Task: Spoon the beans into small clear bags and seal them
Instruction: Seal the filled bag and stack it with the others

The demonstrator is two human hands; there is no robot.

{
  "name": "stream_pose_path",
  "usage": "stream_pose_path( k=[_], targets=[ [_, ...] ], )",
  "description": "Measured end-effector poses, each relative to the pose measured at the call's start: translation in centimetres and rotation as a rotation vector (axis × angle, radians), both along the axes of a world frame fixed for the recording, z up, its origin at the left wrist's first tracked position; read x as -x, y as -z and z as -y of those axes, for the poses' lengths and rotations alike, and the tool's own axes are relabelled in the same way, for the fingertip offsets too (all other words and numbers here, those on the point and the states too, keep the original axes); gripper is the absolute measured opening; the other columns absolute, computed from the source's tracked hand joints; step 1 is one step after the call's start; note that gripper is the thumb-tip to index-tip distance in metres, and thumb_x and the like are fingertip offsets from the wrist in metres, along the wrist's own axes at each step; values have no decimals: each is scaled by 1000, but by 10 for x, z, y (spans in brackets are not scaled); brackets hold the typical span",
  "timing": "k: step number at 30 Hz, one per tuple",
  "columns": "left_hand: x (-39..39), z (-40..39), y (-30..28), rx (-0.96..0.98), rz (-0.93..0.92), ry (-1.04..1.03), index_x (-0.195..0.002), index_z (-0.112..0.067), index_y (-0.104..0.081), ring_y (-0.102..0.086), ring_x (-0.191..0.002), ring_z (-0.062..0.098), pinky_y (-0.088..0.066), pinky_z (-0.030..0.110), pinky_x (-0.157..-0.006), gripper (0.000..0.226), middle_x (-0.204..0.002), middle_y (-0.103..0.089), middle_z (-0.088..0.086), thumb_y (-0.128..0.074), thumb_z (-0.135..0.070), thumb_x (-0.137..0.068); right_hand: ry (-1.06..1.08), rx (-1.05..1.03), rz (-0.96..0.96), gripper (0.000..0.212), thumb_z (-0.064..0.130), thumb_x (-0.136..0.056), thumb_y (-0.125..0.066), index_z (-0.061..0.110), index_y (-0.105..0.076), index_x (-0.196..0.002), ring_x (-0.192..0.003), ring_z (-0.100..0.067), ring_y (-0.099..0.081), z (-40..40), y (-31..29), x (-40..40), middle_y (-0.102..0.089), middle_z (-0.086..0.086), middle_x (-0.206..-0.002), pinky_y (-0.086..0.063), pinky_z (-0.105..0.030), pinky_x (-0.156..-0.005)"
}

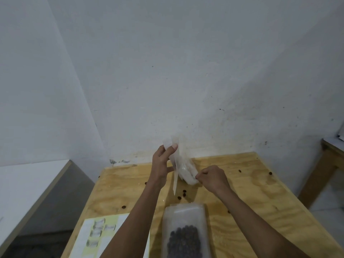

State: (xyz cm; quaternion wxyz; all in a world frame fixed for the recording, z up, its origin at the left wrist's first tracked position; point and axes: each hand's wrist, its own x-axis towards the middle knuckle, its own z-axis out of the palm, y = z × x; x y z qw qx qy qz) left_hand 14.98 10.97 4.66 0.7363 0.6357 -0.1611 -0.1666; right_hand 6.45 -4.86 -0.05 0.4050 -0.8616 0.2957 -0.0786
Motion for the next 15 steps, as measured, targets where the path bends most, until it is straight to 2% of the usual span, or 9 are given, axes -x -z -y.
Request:
stream_pose_path(
  k=[1,3,5,8,10,12,15],
  targets=[
    [-1,0,2,4,-6,6,-70,-34,-69,-69,-96,26,-56,34,-62,20,-93,-70,1,-72,-33,-90,9,-23,4,21,18,-81,-66,4,-78,-90,-90,-36,-72,1,0,0,-76,-16,-94,-61,-51,-77],
    [-3,-1,6,-6,-3,1,-85,-25,-72,-70,-103,31,-59,40,-66,14,-101,-72,4,-73,-39,-85,26,-58,7,21,18,-79,-67,2,-77,-89,-90,-38,-72,2,1,0,-75,-17,-93,-61,-42,-65],
    [-6,-4,10,-23,33,0,-105,-16,-71,-70,-110,32,-63,52,-76,40,-114,-74,8,-75,-47,-79,40,-81,7,21,18,-79,-67,1,-78,-86,-88,-39,-72,3,4,-1,-75,-17,-90,-50,-32,-57],
    [-9,-12,10,-96,109,9,-115,-14,-70,-70,-108,31,-60,61,-81,61,-116,-72,11,-78,-55,-70,55,-89,-5,19,18,-80,-67,3,-79,-83,-72,-31,-74,1,4,-2,-76,-16,-87,-48,-32,-55],
    [-12,-18,12,-167,167,9,-115,-19,-71,-72,-105,27,-61,59,-82,61,-112,-74,4,-80,-57,-68,79,-121,7,20,18,-78,-68,1,-78,-79,-59,-21,-61,1,4,-3,-76,-16,-80,-40,-28,-56],
    [-16,-24,16,-247,230,16,-117,-24,-70,-72,-101,22,-61,49,-79,64,-109,-75,-2,-80,-61,-66,107,-142,22,21,19,-76,-69,-1,-75,-76,-57,-18,-54,0,3,-2,-70,-9,-65,-37,-27,-57],
    [-15,-32,17,-352,318,22,-121,-28,-68,-71,-97,14,-55,33,-75,72,-110,-74,-9,-79,-68,-61,101,-123,32,21,19,-77,-69,4,-70,-61,-56,-23,-56,-3,1,-2,-62,-4,-60,-36,-30,-56]
  ],
)
